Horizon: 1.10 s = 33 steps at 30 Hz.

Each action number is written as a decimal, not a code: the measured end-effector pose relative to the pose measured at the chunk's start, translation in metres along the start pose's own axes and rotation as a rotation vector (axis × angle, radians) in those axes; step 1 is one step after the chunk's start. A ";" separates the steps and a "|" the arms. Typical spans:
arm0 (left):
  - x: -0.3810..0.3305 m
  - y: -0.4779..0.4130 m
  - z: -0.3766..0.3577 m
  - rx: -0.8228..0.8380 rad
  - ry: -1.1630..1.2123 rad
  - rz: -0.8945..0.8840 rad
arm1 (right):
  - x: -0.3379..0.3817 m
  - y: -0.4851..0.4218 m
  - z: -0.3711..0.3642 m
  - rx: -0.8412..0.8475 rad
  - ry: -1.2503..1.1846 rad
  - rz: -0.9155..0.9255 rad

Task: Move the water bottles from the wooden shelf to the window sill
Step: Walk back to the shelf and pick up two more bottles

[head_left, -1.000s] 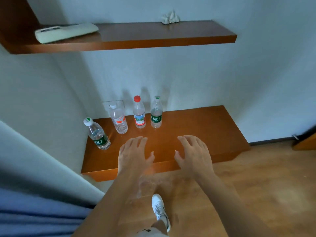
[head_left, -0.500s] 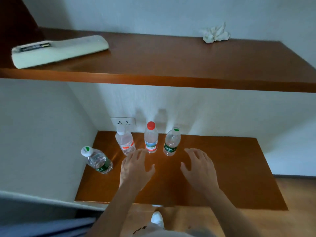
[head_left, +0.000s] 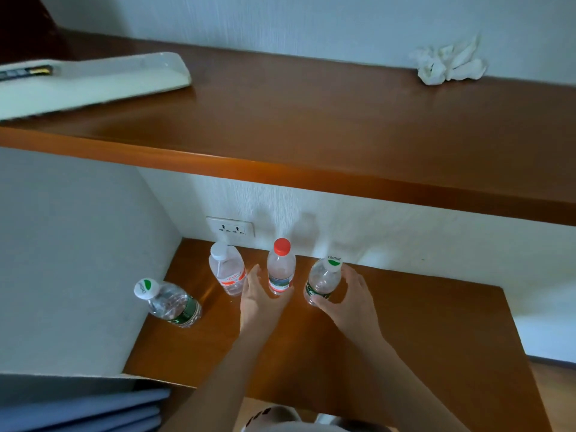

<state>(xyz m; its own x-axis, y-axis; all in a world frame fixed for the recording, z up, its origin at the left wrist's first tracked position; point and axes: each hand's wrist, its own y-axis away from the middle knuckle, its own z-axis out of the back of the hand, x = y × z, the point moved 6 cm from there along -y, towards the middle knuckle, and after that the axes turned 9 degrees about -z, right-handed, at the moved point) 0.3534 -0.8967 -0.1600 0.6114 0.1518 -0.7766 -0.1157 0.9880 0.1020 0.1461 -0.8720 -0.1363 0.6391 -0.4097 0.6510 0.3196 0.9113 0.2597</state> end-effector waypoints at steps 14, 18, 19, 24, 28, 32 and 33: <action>-0.021 -0.043 -0.020 0.028 0.135 0.037 | 0.011 -0.034 -0.027 -0.024 -0.192 -0.093; -0.022 -0.040 -0.021 0.003 0.187 0.013 | 0.010 -0.040 -0.023 -0.028 -0.195 -0.141; -0.026 -0.039 -0.021 0.005 0.201 0.001 | 0.010 -0.039 -0.018 -0.038 -0.192 -0.153; -0.045 -0.028 -0.017 0.026 0.341 -0.010 | 0.013 -0.027 0.017 -0.121 -0.184 -0.066; -0.073 -0.014 -0.005 0.025 0.422 -0.031 | 0.023 -0.021 0.048 -0.152 -0.303 -0.032; -0.094 -0.003 0.003 0.031 0.470 -0.080 | 0.031 -0.020 0.072 -0.185 -0.370 0.033; -0.097 -0.001 0.005 0.025 0.475 -0.081 | 0.032 -0.019 0.076 -0.191 -0.378 0.040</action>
<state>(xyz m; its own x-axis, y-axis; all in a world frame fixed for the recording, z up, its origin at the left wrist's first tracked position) 0.2976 -0.9121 -0.0816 0.1915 0.0510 -0.9802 -0.0601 0.9974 0.0402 0.1072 -0.8995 -0.0667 0.3634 -0.2977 0.8828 0.4462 0.8875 0.1156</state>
